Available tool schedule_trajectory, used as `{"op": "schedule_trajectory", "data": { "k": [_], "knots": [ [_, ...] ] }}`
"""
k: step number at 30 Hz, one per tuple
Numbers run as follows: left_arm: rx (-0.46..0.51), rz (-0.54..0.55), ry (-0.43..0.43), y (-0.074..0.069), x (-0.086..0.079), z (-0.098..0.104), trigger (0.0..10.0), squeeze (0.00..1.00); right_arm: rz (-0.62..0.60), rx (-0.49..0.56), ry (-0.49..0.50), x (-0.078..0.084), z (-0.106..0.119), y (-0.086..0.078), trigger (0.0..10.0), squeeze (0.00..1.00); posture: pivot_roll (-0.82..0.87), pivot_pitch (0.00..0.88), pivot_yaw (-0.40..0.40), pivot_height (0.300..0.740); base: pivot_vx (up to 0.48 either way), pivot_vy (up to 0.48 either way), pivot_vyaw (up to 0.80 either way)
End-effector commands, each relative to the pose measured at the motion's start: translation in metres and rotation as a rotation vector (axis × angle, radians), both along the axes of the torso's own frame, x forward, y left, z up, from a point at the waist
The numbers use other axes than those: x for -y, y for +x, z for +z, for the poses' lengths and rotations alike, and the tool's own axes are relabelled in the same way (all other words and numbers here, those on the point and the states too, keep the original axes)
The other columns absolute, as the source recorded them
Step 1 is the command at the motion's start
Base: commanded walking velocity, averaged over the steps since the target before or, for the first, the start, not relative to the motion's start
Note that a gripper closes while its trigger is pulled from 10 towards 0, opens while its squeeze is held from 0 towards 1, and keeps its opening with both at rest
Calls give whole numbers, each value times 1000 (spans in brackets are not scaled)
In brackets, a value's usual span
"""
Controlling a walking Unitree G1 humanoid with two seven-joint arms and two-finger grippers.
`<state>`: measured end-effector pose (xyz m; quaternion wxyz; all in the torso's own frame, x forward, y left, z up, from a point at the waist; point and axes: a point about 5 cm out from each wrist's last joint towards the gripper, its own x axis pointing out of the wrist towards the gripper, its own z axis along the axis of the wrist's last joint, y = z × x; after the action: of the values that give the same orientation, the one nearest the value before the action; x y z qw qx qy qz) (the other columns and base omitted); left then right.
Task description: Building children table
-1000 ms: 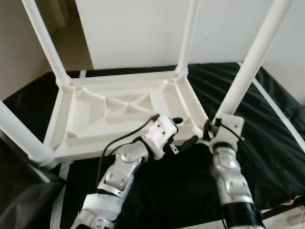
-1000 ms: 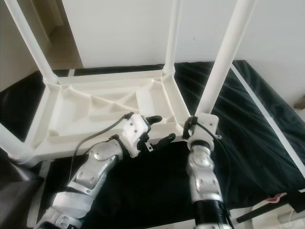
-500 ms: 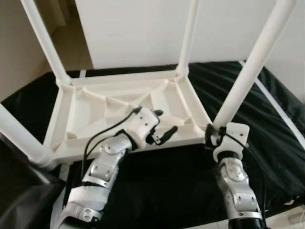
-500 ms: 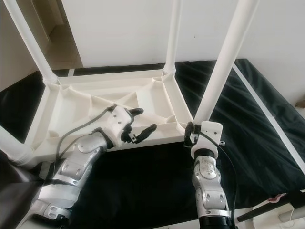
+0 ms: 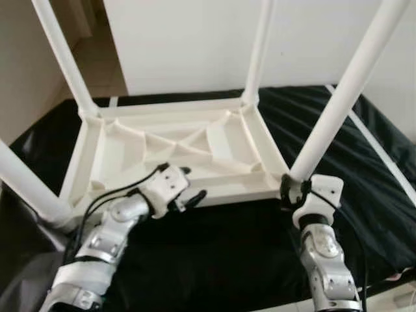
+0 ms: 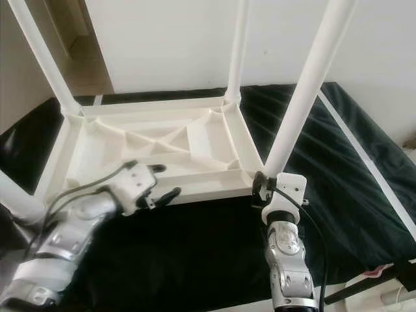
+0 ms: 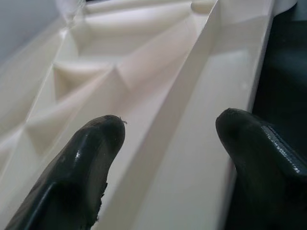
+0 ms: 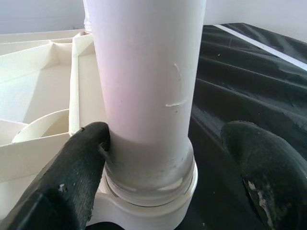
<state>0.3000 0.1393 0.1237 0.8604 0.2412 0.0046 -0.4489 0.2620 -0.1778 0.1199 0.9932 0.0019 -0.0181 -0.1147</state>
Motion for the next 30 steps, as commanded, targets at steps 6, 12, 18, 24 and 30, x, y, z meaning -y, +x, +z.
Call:
{"op": "schedule_trajectory", "data": {
  "k": [6,12,18,24,30],
  "knots": [
    [-131,-2,-198,-13,-15,5,10000,0,-48,-47,16,18,-10,-2,10000,0,-33,2,-22,740,0,0,0],
    [-154,27,-154,-21,-24,-6,10000,0,-36,-52,28,18,-12,-2,10000,0,-25,1,-29,740,0,0,0],
    [-158,108,-26,-23,-44,-21,10000,0,-40,-75,20,17,-17,-4,10000,0,-28,1,-26,740,0,0,0],
    [-194,146,-8,-24,-51,-28,10000,0,-45,-79,45,18,-19,-1,10000,0,-24,0,-25,740,0,0,0],
    [-261,55,-6,-38,-39,-32,10000,0,-30,-94,73,25,-21,7,10000,0,-23,0,-17,740,0,0,0]
  ]
}}
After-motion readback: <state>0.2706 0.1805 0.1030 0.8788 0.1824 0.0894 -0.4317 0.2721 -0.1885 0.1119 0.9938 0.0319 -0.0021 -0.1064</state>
